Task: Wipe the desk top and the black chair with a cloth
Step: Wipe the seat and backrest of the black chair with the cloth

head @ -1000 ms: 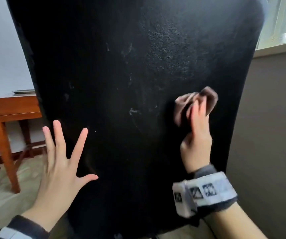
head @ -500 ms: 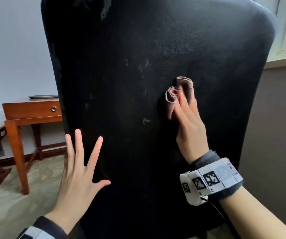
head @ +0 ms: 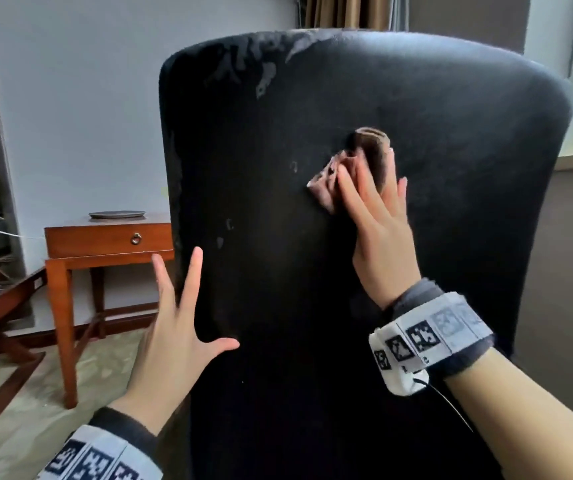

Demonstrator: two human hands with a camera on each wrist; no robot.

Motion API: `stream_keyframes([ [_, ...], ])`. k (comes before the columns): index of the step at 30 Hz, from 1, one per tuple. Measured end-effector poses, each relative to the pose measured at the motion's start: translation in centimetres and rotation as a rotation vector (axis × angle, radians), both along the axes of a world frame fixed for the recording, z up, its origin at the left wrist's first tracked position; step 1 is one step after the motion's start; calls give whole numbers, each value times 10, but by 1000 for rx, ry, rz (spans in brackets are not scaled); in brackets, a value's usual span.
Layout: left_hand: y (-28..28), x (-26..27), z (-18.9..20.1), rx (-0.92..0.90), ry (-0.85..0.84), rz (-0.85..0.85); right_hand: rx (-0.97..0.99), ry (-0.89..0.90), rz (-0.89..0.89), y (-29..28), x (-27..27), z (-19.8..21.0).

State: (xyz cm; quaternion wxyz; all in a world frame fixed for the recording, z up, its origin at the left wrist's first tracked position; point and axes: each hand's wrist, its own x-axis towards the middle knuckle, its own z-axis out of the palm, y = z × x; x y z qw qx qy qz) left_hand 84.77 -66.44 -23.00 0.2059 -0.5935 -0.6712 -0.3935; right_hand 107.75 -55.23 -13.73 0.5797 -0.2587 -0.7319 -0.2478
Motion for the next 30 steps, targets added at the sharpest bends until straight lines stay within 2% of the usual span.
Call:
stream_keyframes([
  [3, 2, 4, 10, -63, -89, -41, 121, -330, 11, -13, -28, -49],
  [5, -2, 5, 12, -91, -116, -60, 187, -545, -25, -17, -26, -52],
  [6, -2, 5, 14, -102, -117, -59, 184, -534, -25, -16, -22, -38],
  [7, -2, 4, 15, -116, -108, -46, 140, -440, -13, -15, -17, -18],
  [9, -3, 4, 17, -148, -84, -9, 43, -117, -17, -9, -6, 29],
  [11, -3, 6, 16, -161, -96, 0, -1, 34, -19, -11, -10, 57],
  [13, -4, 6, 16, -161, -106, -8, 61, -60, 42, -18, -34, 44],
  [16, -3, 2, 15, -118, -119, -27, 151, -405, 136, -30, -74, -28],
  [18, -4, -2, 17, -97, -120, -32, 212, -627, 48, -34, -77, -49],
  [19, -5, -3, 21, -96, -125, -37, 232, -660, 17, -33, -74, -41],
  [20, -8, -4, 26, -88, -126, -44, 239, -617, 2, -33, -72, -23],
  [23, -12, -5, 55, -13, -77, -47, 156, -239, -15, -37, -66, 51],
  [25, -11, -6, 80, 36, -47, -69, 158, -151, -32, -42, -74, 69],
  [29, -8, -7, 110, 15, -24, -105, 345, -539, -67, -38, -95, 22],
  [30, -8, -7, 112, -12, -21, -97, 355, -565, -90, -36, -90, 24],
])
